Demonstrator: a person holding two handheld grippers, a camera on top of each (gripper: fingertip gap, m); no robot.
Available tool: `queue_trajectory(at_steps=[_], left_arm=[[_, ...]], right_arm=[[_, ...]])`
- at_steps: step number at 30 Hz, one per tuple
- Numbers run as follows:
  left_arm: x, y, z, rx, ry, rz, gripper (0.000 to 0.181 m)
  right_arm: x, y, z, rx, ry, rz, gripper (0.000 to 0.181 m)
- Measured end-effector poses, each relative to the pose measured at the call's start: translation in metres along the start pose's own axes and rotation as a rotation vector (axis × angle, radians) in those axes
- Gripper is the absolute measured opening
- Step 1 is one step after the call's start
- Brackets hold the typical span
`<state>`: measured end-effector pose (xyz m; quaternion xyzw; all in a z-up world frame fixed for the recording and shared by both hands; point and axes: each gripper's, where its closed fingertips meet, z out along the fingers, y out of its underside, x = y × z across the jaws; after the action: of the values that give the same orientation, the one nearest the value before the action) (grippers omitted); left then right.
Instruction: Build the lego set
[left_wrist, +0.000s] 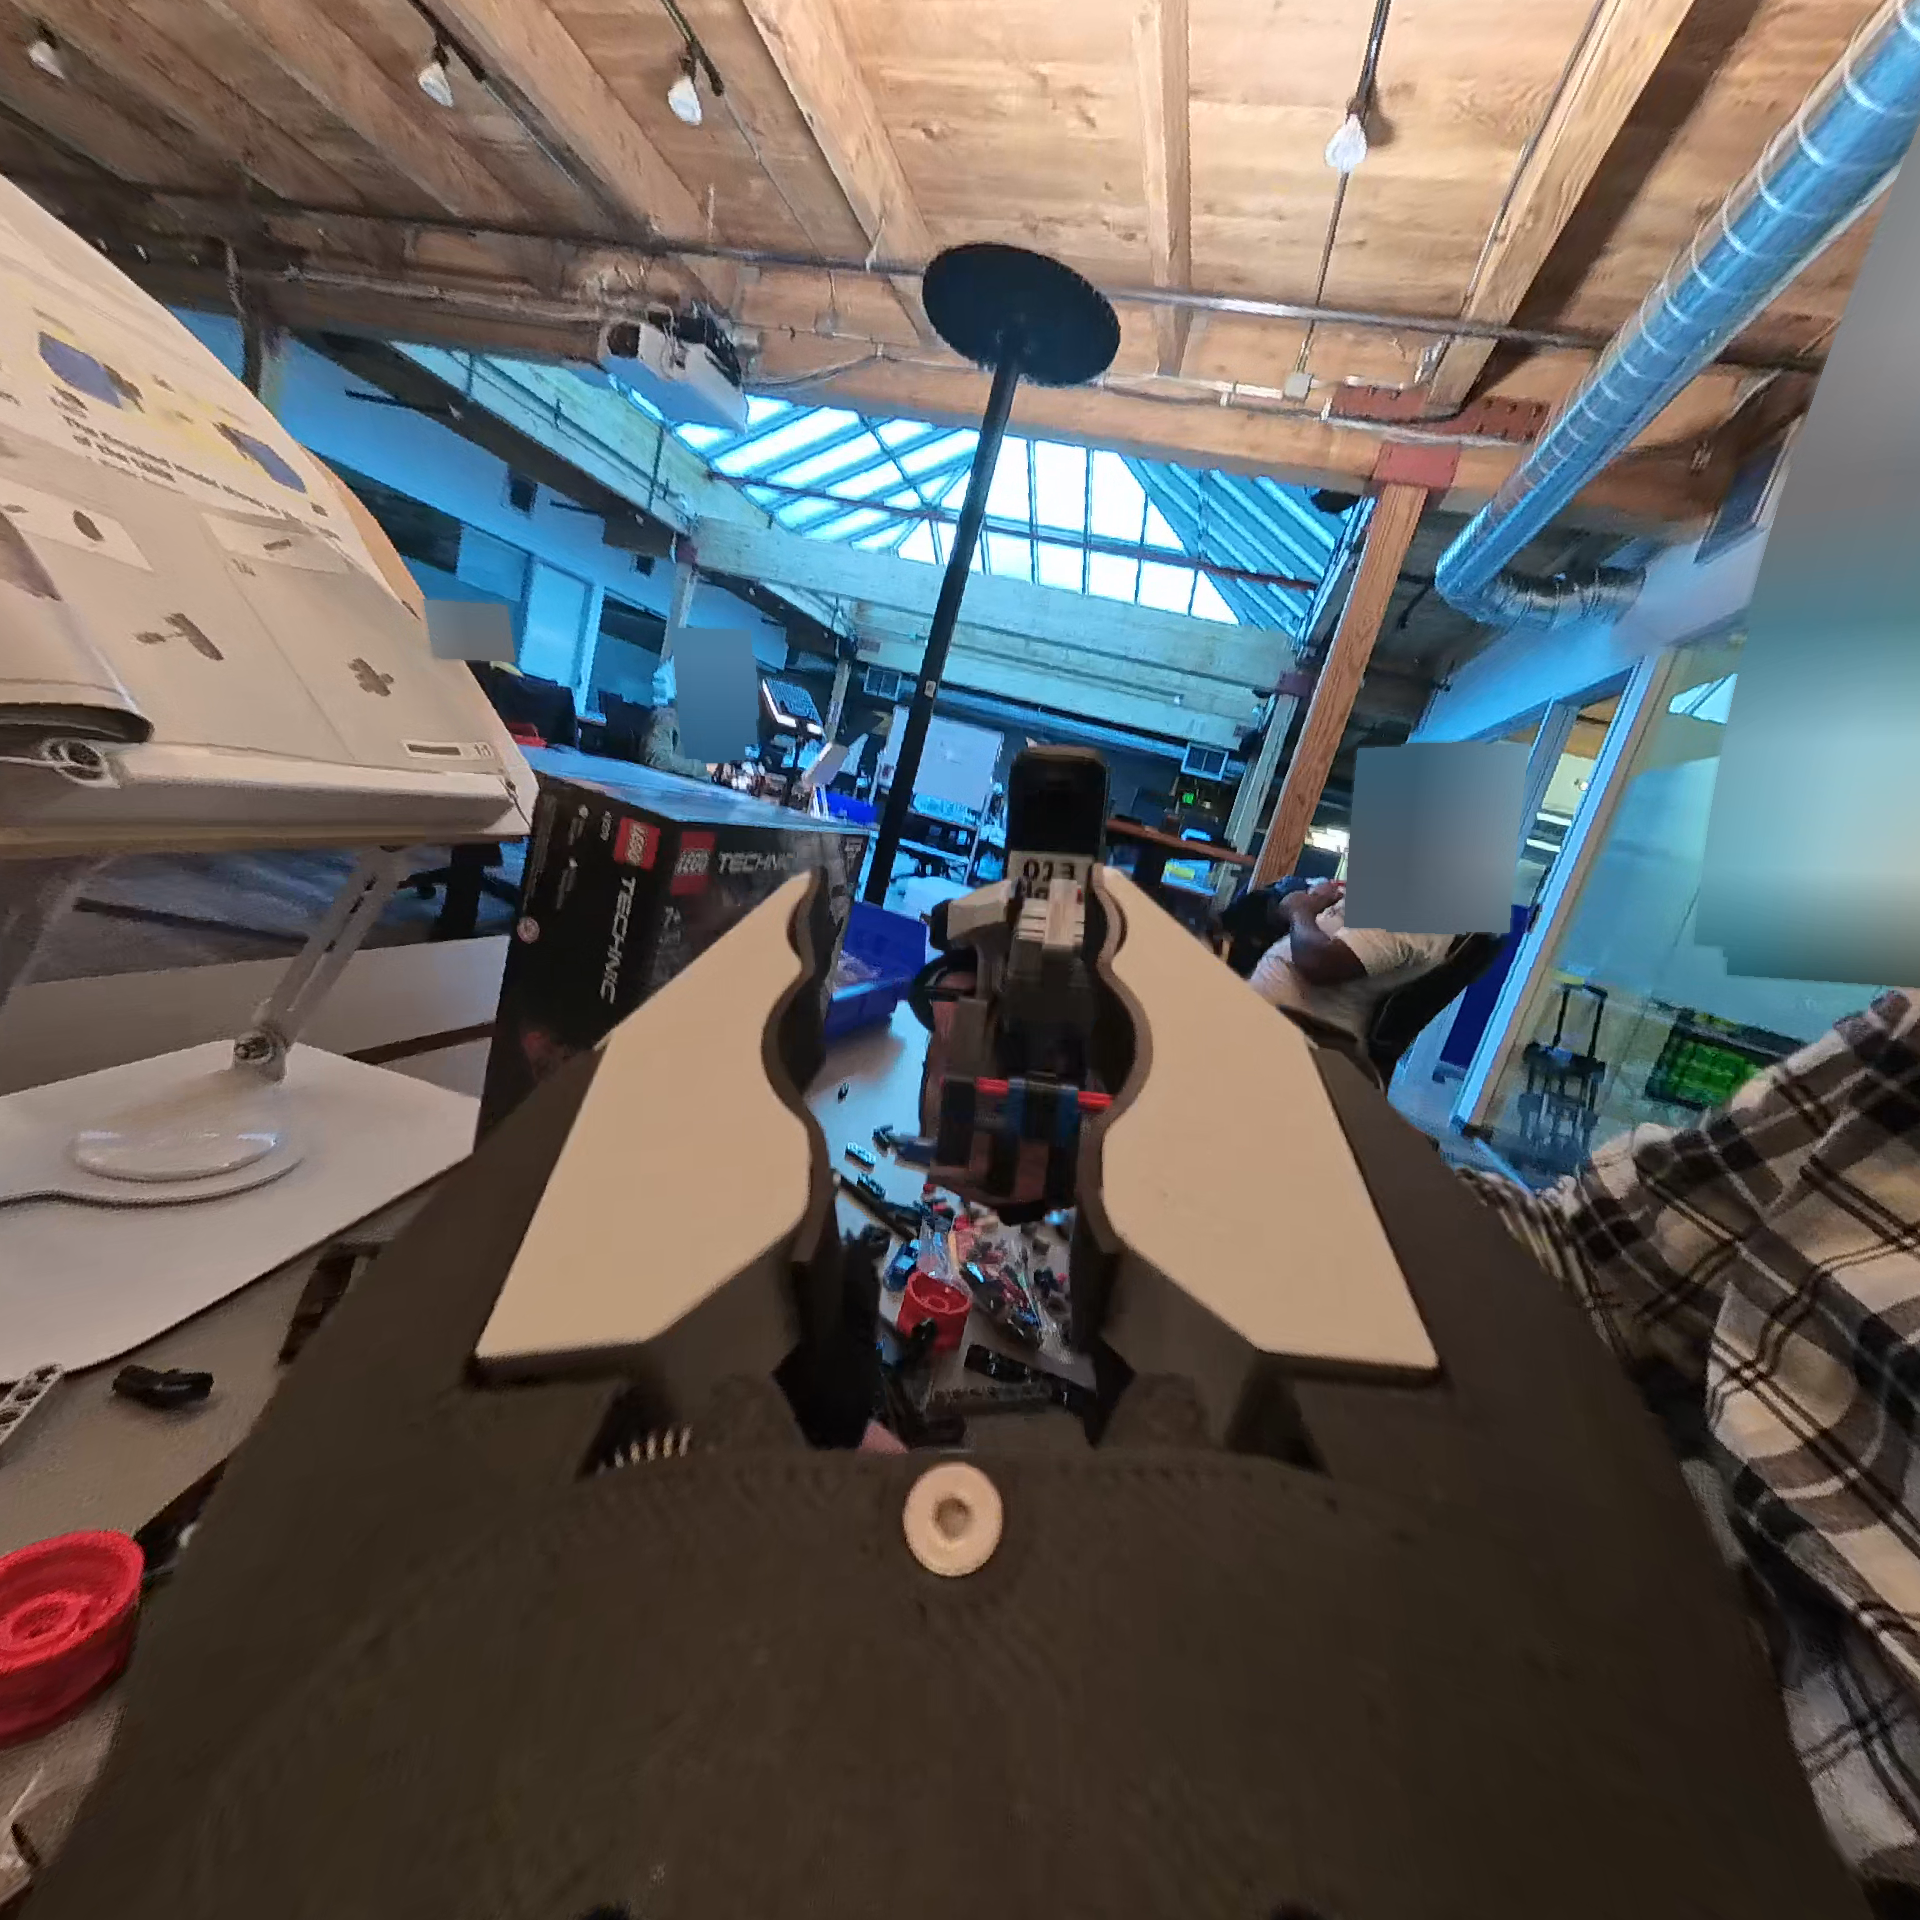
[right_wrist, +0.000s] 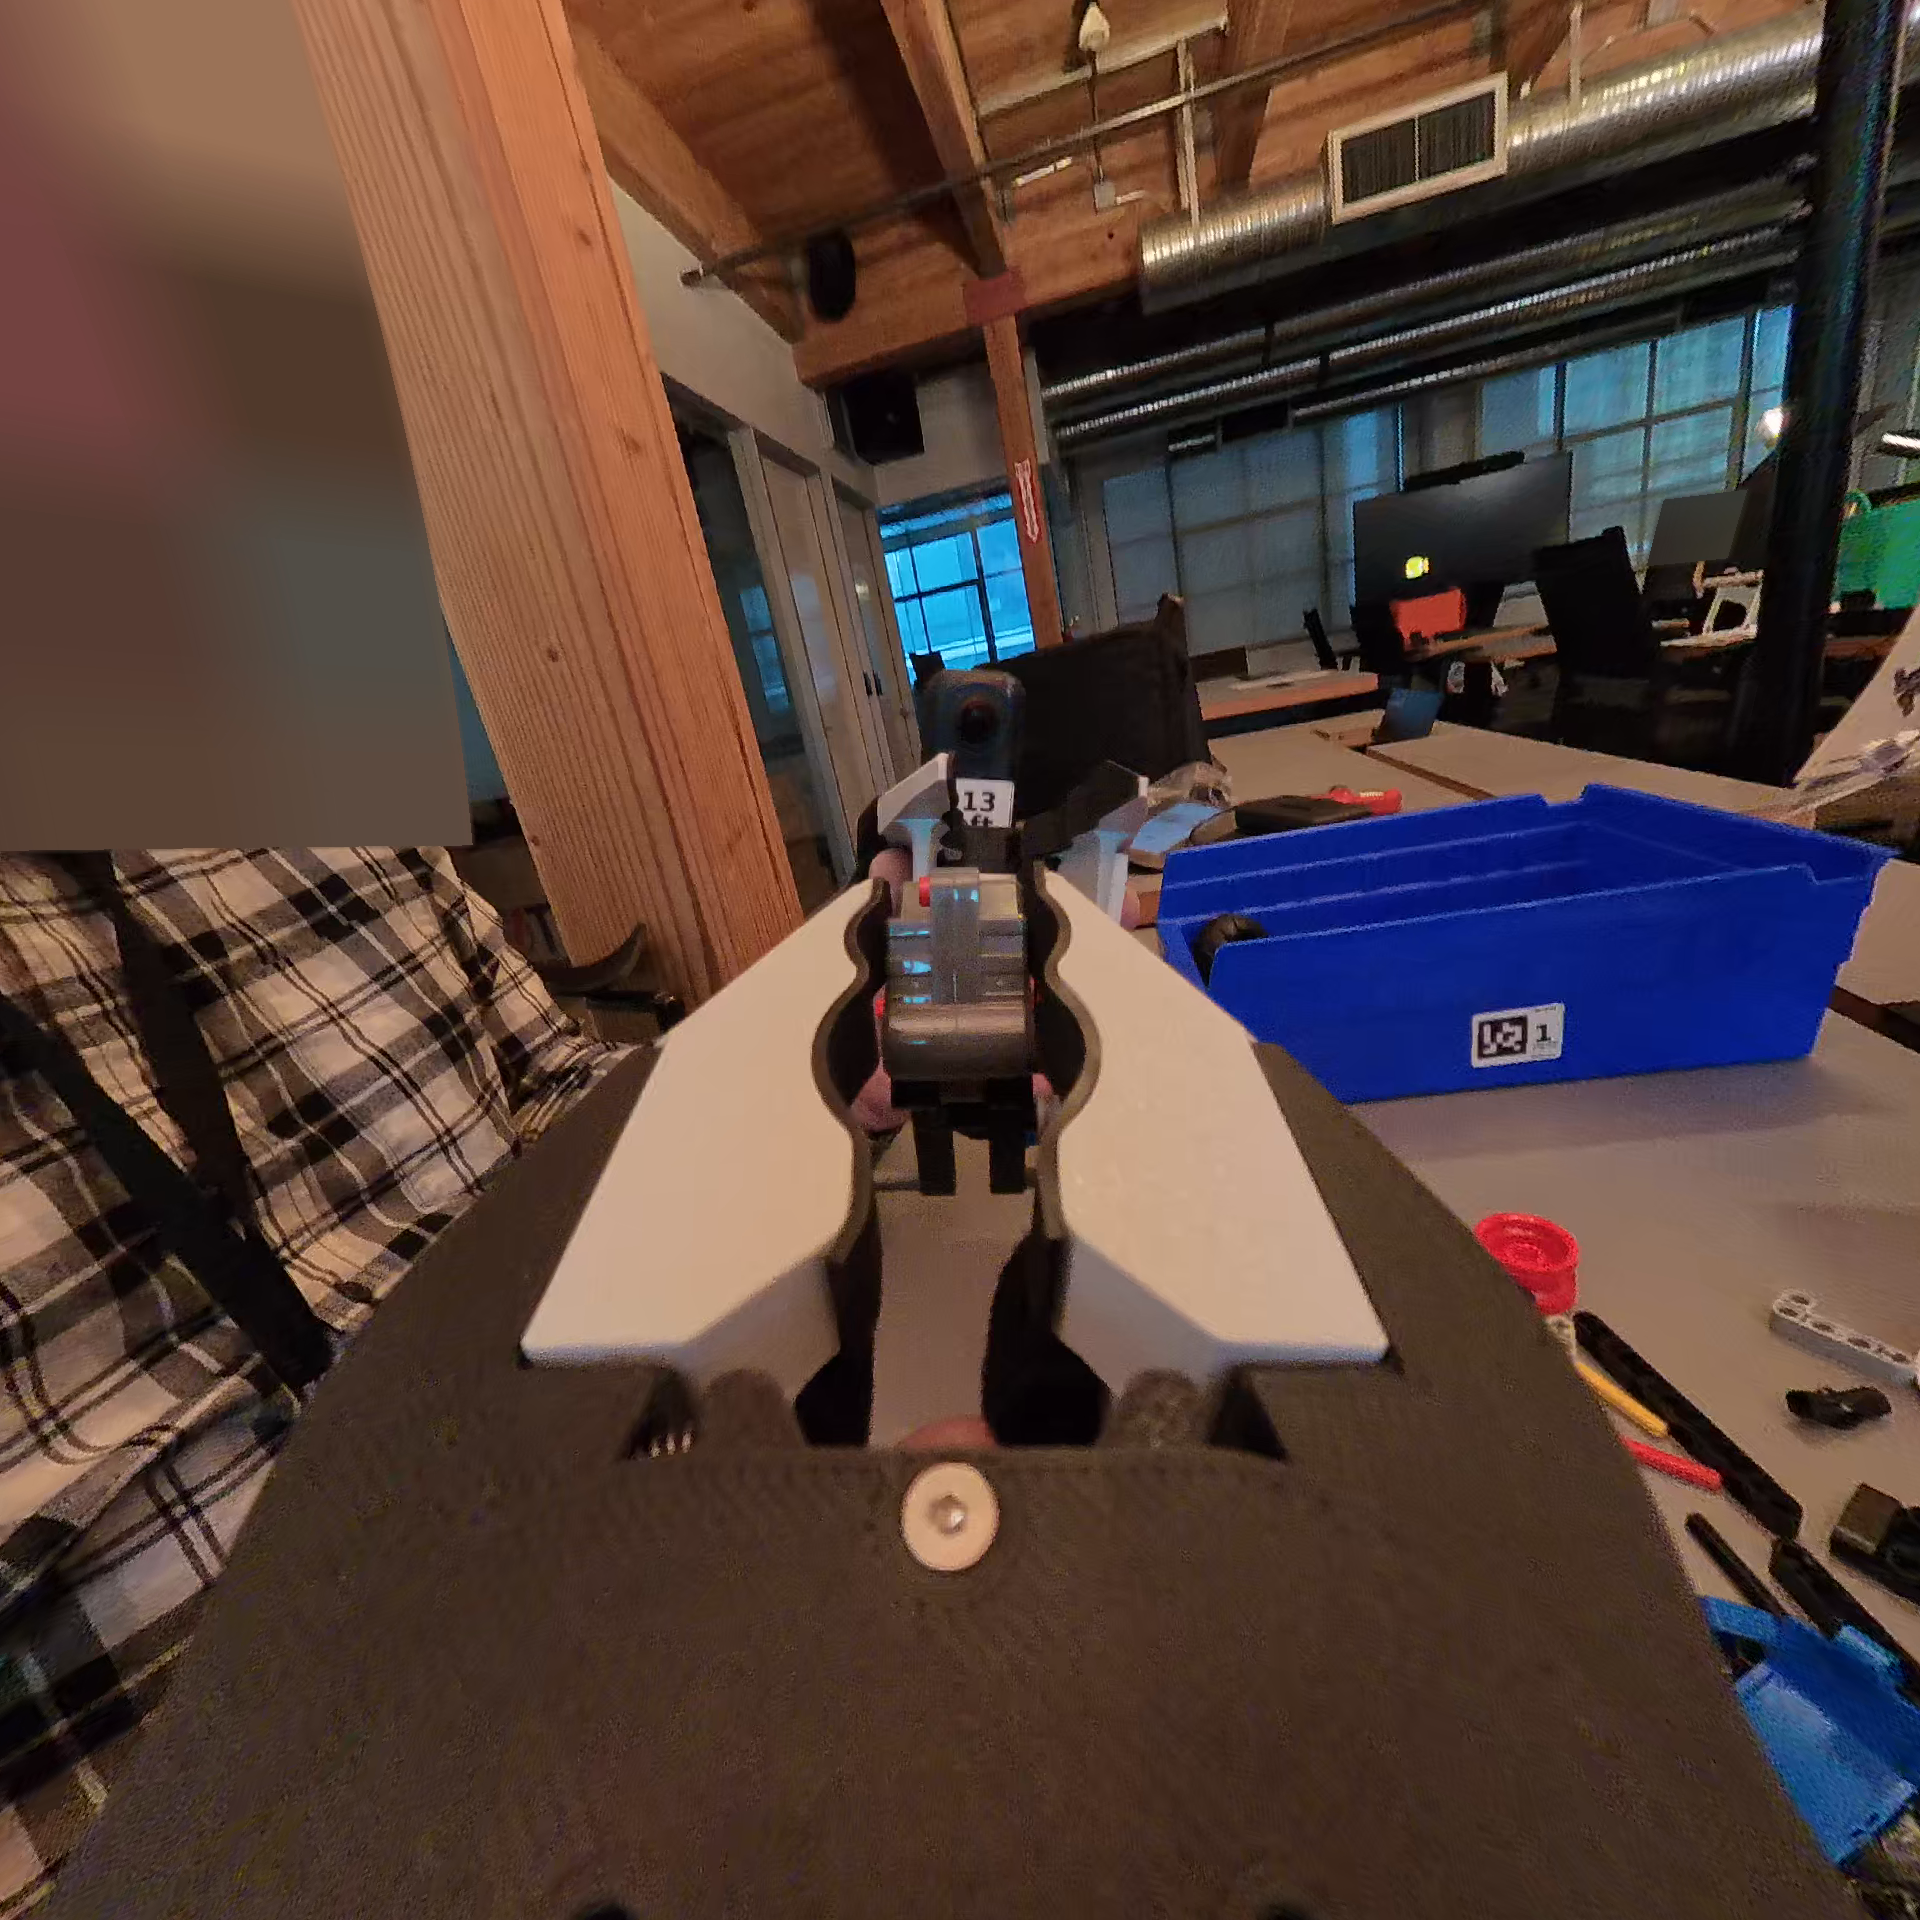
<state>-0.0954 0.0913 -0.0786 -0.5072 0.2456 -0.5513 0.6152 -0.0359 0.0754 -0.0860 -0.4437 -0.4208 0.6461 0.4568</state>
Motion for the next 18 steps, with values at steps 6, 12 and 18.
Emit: queue_trajectory(at_steps=[6,12,18], left_arm=[[0.0,0.022,0.008,-0.117,0.011,0.009,0.045],[0.012,0.051,0.015,-0.267,0.068,0.052,0.037],[0.026,0.078,0.02,-0.401,0.104,0.231,0.005]], right_arm=[[-0.004,0.001,0.001,0.018,-0.028,0.008,0.024],[-0.016,0.004,0.001,-0.006,-0.077,-0.028,0.024],[-0.036,0.017,0.012,-0.128,-0.102,-0.162,0.024]])
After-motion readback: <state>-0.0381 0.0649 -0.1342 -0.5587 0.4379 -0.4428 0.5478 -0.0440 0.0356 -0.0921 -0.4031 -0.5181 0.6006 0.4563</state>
